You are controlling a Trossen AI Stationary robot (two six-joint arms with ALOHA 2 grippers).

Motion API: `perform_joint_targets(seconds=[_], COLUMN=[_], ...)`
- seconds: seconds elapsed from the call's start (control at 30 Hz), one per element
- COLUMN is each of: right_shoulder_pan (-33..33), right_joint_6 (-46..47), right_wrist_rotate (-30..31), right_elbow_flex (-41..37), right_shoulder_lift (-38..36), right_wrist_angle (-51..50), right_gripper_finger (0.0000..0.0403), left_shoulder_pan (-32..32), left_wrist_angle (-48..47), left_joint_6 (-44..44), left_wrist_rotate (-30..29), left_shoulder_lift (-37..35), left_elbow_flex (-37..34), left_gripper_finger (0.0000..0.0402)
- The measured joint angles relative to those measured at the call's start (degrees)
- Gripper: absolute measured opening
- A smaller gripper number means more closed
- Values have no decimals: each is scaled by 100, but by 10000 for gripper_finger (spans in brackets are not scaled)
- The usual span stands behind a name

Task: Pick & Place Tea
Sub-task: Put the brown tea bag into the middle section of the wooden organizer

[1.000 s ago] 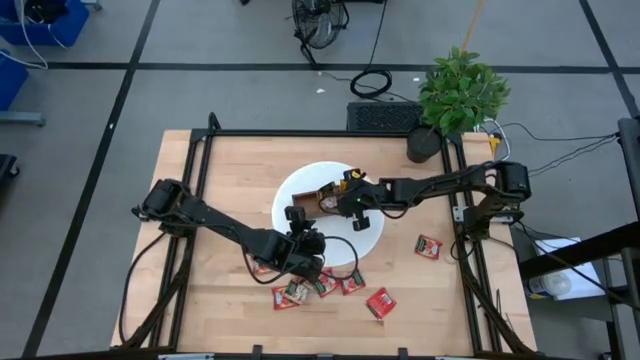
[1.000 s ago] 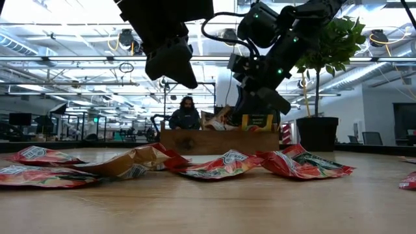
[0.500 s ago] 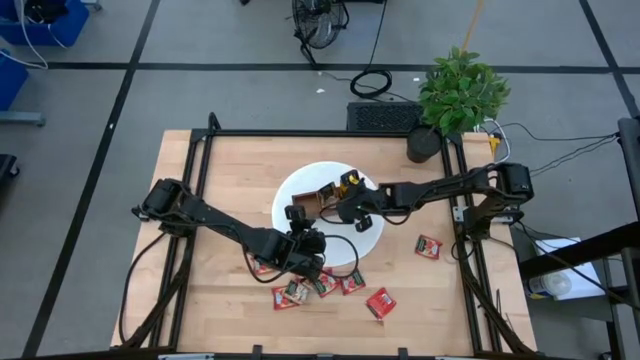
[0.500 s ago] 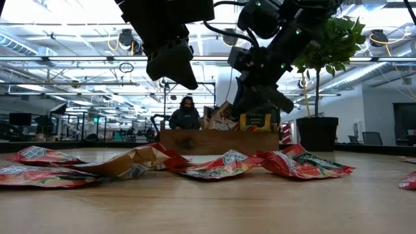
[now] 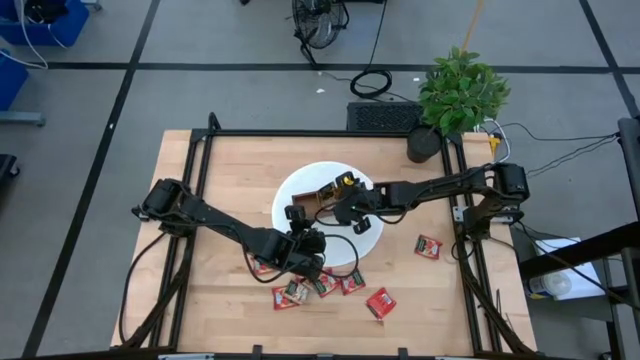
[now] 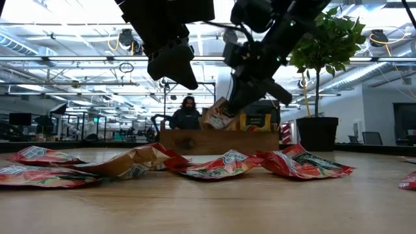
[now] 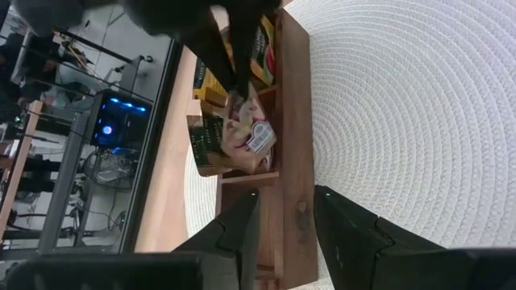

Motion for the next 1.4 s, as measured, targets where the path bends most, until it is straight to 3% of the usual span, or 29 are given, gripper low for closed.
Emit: perform_joint_targets(seconds=[0.53,0.73,0.87,1.23,1.4], right_shoulder_pan=[183,280,280,273,280], right_joint_6=[-436,-578,-567,-454,-395], right_wrist_rotate=[874,834,425,396,396], right_elbow_flex=[-4,-7,-7,-7,-7], right_shoulder_lift=[241,241,241,241,241], right_wrist_angle=[-81,-81,-97,-39,2], right_gripper_finger=[0,0,0,1,22], left_shoulder_pan=[0,0,0,1,1], left_wrist_angle=[-7,-4,0,11,13], left_joint_6=[2,-15,-17,-28,-28], left_wrist_rotate=[2,2,2,3,4], left_shoulder_lift=[0,0,0,0,0], left_elbow_flex=[0,0,0,0,0], left_gripper_finger=[122,122,122,122,122])
